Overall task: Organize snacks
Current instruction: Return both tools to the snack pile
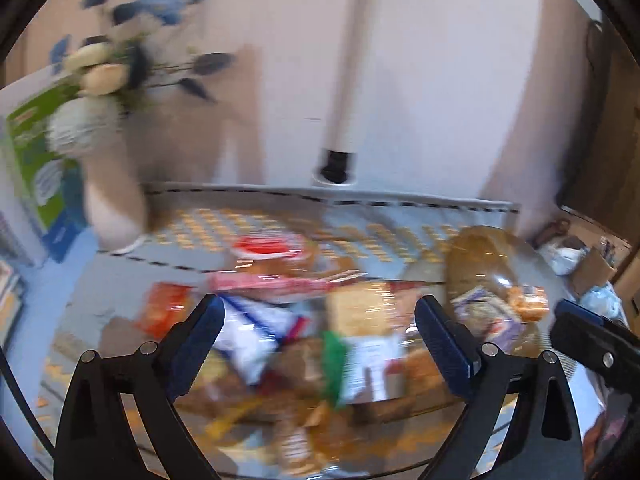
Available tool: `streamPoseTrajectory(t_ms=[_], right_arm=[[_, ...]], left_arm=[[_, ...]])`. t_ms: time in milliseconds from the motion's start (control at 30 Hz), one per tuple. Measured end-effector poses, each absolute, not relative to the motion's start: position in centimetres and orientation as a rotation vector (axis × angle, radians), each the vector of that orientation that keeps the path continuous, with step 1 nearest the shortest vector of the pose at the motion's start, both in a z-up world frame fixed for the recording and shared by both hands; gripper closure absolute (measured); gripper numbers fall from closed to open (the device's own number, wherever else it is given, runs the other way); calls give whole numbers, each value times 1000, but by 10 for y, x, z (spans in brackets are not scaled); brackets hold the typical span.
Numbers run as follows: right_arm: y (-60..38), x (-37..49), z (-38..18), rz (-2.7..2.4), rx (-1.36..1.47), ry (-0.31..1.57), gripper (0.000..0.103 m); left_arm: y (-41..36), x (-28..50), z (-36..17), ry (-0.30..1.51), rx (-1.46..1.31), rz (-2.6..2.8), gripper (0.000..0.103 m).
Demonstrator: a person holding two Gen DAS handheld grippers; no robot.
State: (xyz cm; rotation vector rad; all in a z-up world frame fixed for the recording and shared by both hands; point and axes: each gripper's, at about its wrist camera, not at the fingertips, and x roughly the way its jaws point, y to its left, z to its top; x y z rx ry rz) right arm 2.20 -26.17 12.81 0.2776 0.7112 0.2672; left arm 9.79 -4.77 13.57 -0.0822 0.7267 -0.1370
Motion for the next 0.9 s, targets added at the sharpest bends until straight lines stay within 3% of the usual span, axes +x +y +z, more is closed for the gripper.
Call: streamPoseTrajectory(t_ms=[367, 867, 900], right_arm=[[-167, 19, 71, 389, 228, 814, 0], [-124, 31, -10, 388, 164, 945, 0], [-122, 33, -11, 370, 142, 940, 0]], left_arm=[[41, 97, 87, 810, -150, -8, 7], [41, 108, 18, 943, -147, -64, 7], [41, 108, 15, 940, -154, -73, 1]])
